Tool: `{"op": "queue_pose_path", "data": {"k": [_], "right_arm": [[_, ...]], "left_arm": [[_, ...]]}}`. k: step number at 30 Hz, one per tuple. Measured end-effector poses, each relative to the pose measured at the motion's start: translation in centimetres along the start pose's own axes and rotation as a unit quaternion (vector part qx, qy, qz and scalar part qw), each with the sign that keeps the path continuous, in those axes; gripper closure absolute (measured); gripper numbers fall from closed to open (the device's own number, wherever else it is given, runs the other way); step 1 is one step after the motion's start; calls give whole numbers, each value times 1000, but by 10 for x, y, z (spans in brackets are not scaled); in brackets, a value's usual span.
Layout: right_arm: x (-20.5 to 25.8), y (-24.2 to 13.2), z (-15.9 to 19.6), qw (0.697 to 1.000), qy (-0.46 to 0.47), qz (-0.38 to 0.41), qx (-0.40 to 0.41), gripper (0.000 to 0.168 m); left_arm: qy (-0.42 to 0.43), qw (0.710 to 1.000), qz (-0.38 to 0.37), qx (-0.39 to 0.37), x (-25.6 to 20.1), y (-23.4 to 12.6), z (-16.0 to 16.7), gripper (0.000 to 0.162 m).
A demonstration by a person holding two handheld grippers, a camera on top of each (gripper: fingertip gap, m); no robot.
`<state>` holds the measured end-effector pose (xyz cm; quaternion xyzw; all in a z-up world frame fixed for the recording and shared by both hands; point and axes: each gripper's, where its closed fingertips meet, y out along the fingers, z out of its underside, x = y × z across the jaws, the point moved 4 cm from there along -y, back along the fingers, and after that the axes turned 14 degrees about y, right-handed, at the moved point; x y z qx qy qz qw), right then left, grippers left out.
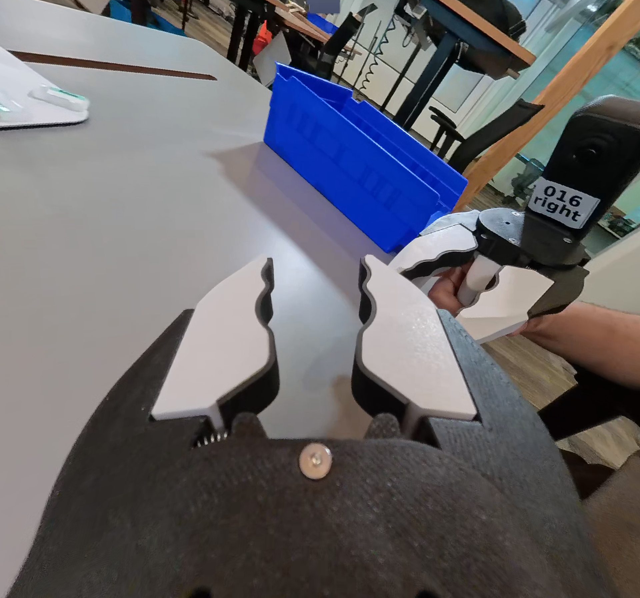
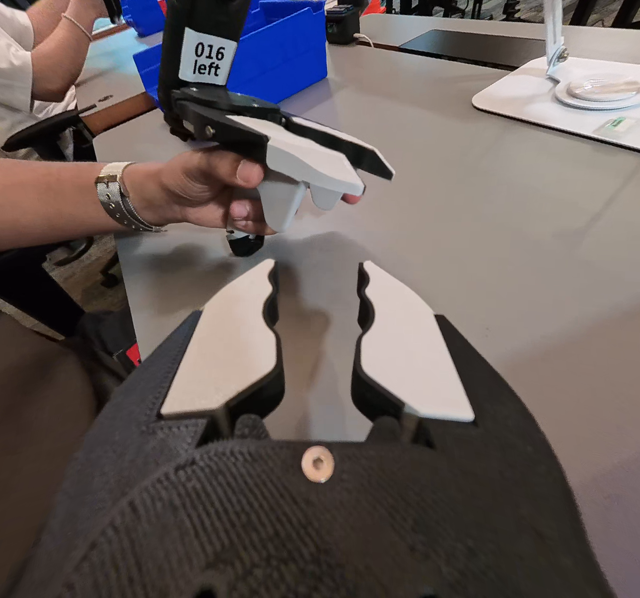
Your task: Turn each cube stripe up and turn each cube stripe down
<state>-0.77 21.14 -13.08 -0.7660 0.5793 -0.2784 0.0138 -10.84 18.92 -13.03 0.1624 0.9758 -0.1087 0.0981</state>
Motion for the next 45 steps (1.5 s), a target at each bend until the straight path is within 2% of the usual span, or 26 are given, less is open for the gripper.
{"op": "queue_pose_path", "data": {"k": [7, 12, 14, 16, 19, 20, 22, 25, 27, 29, 31, 35, 37, 38, 40, 42, 44, 45], "right_arm": [[9, 22, -6, 1000, -8, -28, 7, 126], [25, 45, -7, 997, -8, -69, 23, 126], [32, 53, -6, 996, -12, -83, 30, 127], [39, 59, -6, 995, -16, -95, 35, 127], [47, 64, -5, 993, -25, -109, 40, 127], [48, 65, -6, 993, -30, -109, 40, 127], [49, 67, -9, 993, -31, -109, 35, 128], [49, 68, -12, 993, -10, -117, 30, 126], [48, 68, -12, 992, 4, -121, 30, 126], [45, 67, -13, 993, 10, -116, 26, 125], [39, 67, -16, 994, 17, -104, 17, 122], [29, 66, -17, 994, 56, -95, 9, 118], [26, 65, -17, 992, 77, -97, 5, 117], [24, 64, -18, 992, 85, -96, 2, 117], [21, 60, -21, 991, 98, -96, -8, 117], [18, 55, -23, 990, 106, -93, -17, 118], [15, 51, -24, 989, 111, -91, -21, 119], [14, 49, -24, 989, 113, -90, -23, 119]], "left_arm": [[-2, 996, -85, -36, 23, -42, -7, 110], [-65, 990, -93, -80, 33, -81, -9, 110], [-65, 987, -105, -101, 34, -100, -17, 108], [-62, 983, -107, -139, 33, -127, -39, 107], [-88, 975, -92, -183, 49, -183, -92, 103], [-100, 971, -108, -190, 61, -206, -108, 103], [-109, 958, -184, -193, 94, -255, -131, 104], [-97, 908, -390, -118, 168, -324, -121, 108], [-139, 879, -456, -9, 212, -353, -85, 102], [-176, 850, -488, 96, 238, -370, -48, 104], [-174, 827, -504, 180, 250, -376, -21, 105], [-141, 798, -502, 302, 262, -366, 12, 101], [-130, 786, -496, 346, 267, -360, 24, 104], [-129, 783, -490, 361, 269, -358, 29, 106], [-133, 787, -486, 356, 272, -355, 28, 120], [-121, 784, -504, 341, 272, -361, 18, 120], [-110, 795, -524, 286, 265, -366, -6, 120], [-106, 810, -523, 242, 257, -365, -23, 120]]}}
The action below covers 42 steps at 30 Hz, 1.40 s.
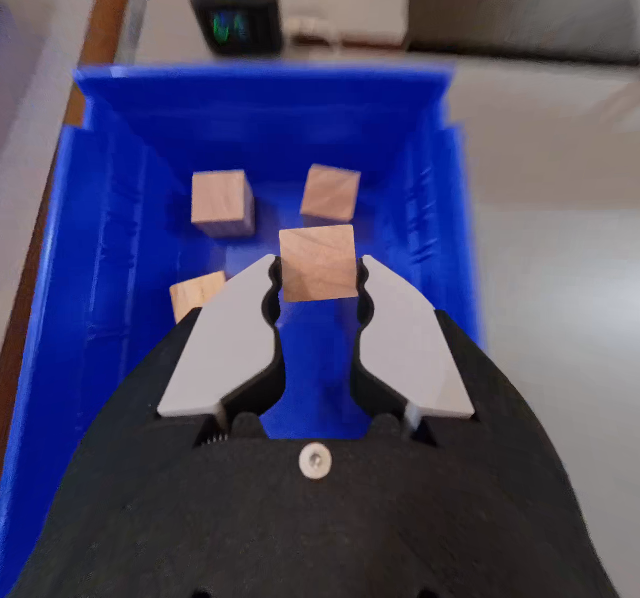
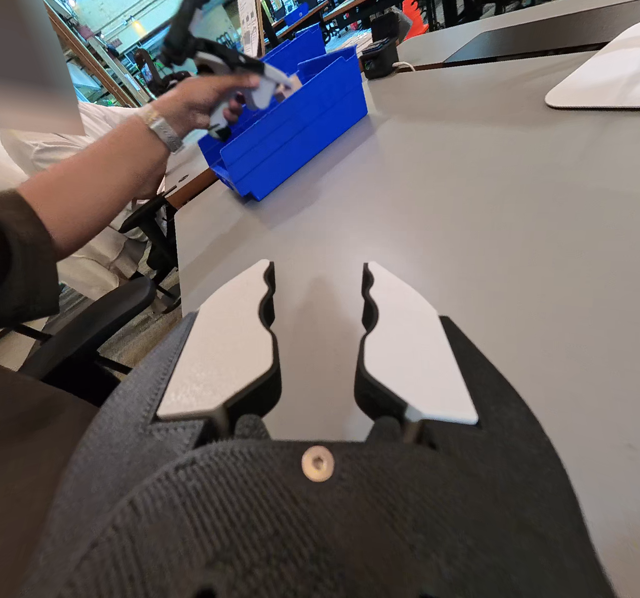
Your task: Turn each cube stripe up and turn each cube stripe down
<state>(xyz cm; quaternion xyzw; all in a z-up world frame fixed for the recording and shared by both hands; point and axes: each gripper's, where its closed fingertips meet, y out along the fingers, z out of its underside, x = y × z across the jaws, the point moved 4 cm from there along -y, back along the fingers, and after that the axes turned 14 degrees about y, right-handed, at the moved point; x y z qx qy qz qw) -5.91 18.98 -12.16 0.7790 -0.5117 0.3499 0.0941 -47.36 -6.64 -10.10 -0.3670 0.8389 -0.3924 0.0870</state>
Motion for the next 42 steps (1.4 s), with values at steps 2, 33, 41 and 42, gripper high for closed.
{"op": "queue_pose_path", "data": {"k": [2, 33, 41, 42], "right_arm": [[-2, -2, 1, 1000, 1, 3, -2, 120], [48, -5, -10, 921, 252, -285, -82, 122], [43, -19, -24, 970, 98, -202, -94, 124], [41, -23, -27, 972, 91, -193, -103, 124]], "left_arm": [[-42, 990, 67, -118, -22, -39, -30, 120], [-140, 704, 583, -380, -387, -161, 31, 122], [-33, 729, 556, -398, -385, -158, 42, 119], [-33, 731, 554, -396, -386, -156, 42, 114]]}}
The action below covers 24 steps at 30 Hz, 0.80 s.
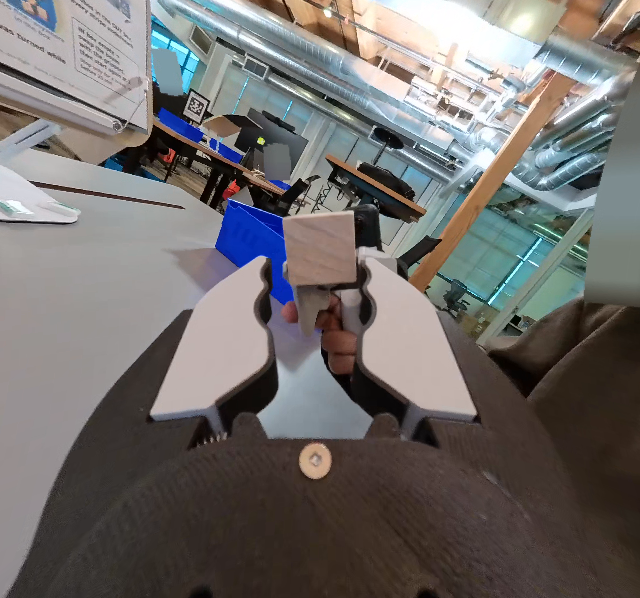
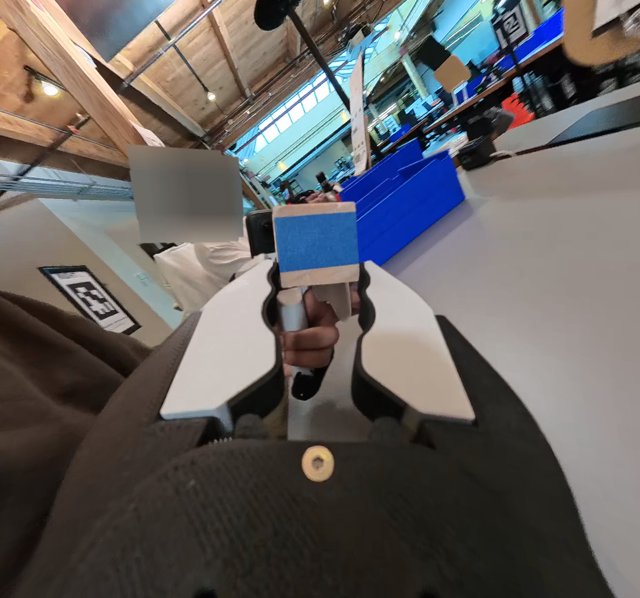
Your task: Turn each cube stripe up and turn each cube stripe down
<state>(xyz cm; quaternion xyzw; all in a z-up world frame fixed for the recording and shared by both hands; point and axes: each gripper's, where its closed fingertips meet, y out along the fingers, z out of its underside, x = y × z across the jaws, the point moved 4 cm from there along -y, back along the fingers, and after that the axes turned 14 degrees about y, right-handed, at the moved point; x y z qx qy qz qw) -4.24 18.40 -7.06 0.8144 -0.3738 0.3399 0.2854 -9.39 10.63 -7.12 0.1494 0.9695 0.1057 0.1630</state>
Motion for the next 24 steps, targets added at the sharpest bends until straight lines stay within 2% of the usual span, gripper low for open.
{"op": "queue_pose_path", "data": {"k": [2, 5, 8, 10, 11, 14, 16, 17, 19, 22, 24], "right_arm": [[-1, -5, -7, 999, -36, 25, 0, 124], [-1, -12, -26, 991, -105, 82, -12, 124], [8, -32, -72, 973, -154, 155, -68, 124], [11, -58, -108, 948, -197, 232, -94, 124], [6, -77, -126, 925, -217, 299, -92, 124], [-24, -157, -164, 812, -225, 539, -23, 124], [-36, -213, -173, 750, -209, 628, 13, 124], [-41, -234, -172, 737, -188, 649, 30, 124], [-52, -261, -159, 745, -130, 649, 87, 123], [-67, -275, -132, 763, -68, 619, 173, 123], [-76, -283, -115, 751, -52, 619, 221, 123]], "left_arm": [[5, 1000, 6, 17, 2, 1, 4, 102], [35, 998, -3, 46, 7, 2, 9, 96], [39, 997, -9, 61, 11, 1, 13, 97], [19, 998, -11, 56, 13, 0, 13, 97], [7, 998, -6, 54, 13, 0, 13, 97], [-25, 998, 10, 55, 12, 2, 16, 97], [-32, 998, 14, 59, 12, 3, 18, 97], [-33, 997, 15, 62, 12, 4, 20, 97], [-39, 996, 21, 72, 11, 6, 24, 97], [-47, 995, 28, 83, 10, 10, 29, 97], [-41, 996, 25, 80, 10, 11, 29, 100]]}}
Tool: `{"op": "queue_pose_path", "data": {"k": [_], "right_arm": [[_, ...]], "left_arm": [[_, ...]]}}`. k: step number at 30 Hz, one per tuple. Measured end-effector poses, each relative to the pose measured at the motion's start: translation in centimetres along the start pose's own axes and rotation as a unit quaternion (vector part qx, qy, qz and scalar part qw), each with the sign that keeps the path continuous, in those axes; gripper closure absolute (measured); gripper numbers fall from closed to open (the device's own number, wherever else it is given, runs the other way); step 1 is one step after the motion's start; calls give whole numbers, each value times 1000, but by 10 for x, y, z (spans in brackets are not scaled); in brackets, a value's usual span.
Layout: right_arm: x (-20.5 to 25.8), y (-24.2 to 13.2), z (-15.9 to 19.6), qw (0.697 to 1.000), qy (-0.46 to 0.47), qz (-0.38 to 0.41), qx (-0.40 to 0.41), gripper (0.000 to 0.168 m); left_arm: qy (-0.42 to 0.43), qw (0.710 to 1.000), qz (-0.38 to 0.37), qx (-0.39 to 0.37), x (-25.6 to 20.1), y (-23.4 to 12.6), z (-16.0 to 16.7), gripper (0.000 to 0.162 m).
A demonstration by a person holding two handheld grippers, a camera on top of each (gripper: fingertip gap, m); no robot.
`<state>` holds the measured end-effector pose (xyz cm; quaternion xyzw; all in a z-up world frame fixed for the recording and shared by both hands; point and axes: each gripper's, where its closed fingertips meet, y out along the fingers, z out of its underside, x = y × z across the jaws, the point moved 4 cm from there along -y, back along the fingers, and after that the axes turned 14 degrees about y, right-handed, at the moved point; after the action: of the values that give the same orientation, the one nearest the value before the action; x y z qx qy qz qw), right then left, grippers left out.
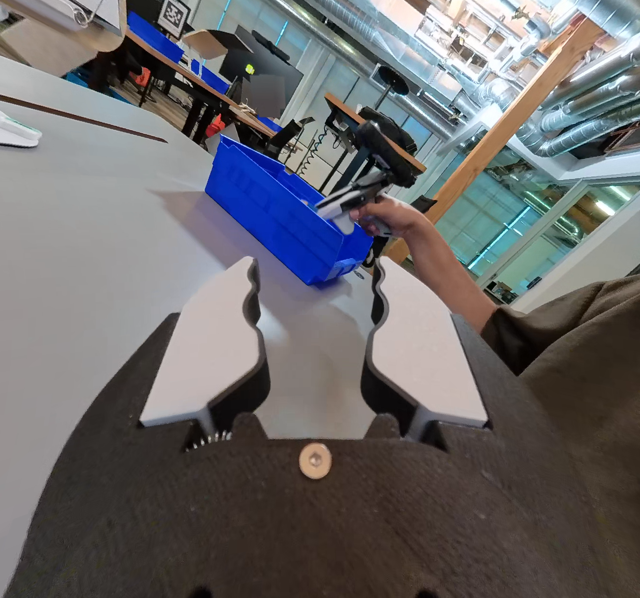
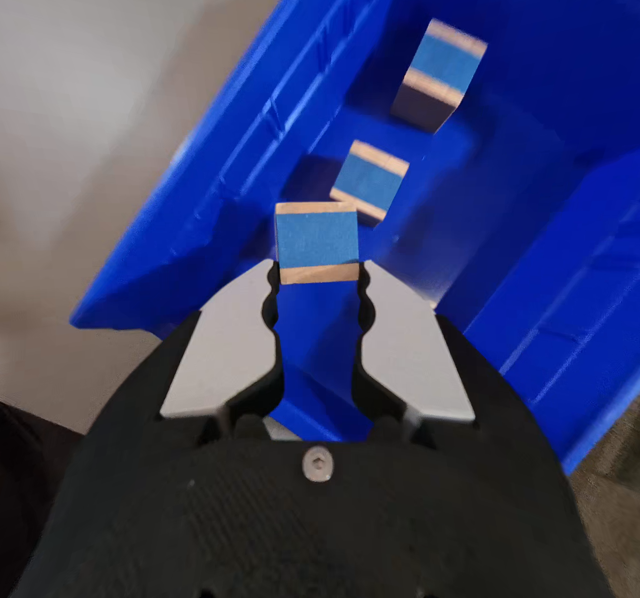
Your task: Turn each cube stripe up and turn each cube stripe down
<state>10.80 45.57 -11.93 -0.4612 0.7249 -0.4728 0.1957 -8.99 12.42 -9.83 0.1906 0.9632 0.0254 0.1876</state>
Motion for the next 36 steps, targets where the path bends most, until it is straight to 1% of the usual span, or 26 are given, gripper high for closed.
{"op": "queue_pose_path", "data": {"k": [3, 6, 8, 11, 14, 17, 21, 24, 25, 27, 30, 32, 34, 36], "right_arm": [[-1, 14, 16, 999, -26, 10, 40, 123], [0, 21, 23, 998, -35, 18, 56, 123], [6, 24, 26, 996, -53, 9, 69, 123], [12, 26, 30, 993, -74, 5, 88, 123], [17, 29, 38, 989, -103, -8, 108, 123], [16, 30, 41, 985, -129, -4, 114, 124], [13, 29, 40, 986, -124, 17, 108, 123], [14, 22, 36, 988, -119, 15, 97, 103], [16, 18, 33, 989, -116, 9, 86, 100], [20, 6, 24, 992, -112, -6, 54, 98], [43, -17, 5, 993, -105, -55, -18, 101], [77, -39, -12, 985, -97, -116, -82, 106], [126, -66, -28, 960, -93, -215, -155, 112], [178, -85, -33, 916, -99, -331, -203, 114]], "left_arm": [[21, 1000, -7, 3, 0, 0, 1, 102], [34, 999, -9, 14, -2, 1, 3, 102], [35, 999, -8, 14, -3, 1, 3, 103], [40, 999, -16, -2, -3, -1, -1, 108], [37, 999, -15, -4, -3, -3, -2, 108], [26, 1000, -12, -6, -3, -3, -2, 108], [19, 1000, -10, -6, -3, -2, -1, 108], [20, 1000, -10, -2, -3, -2, -1, 107], [19, 1000, -9, -1, -3, -2, 0, 107], [18, 1000, -8, 0, -3, -1, 1, 107], [9, 1000, -7, 3, -2, 0, 3, 107], [-11, 1000, -7, 9, 2, 1, 5, 109], [-19, 1000, -8, 9, 7, -1, 2, 109], [3, 999, -32, -4, 15, -8, -8, 109]]}}
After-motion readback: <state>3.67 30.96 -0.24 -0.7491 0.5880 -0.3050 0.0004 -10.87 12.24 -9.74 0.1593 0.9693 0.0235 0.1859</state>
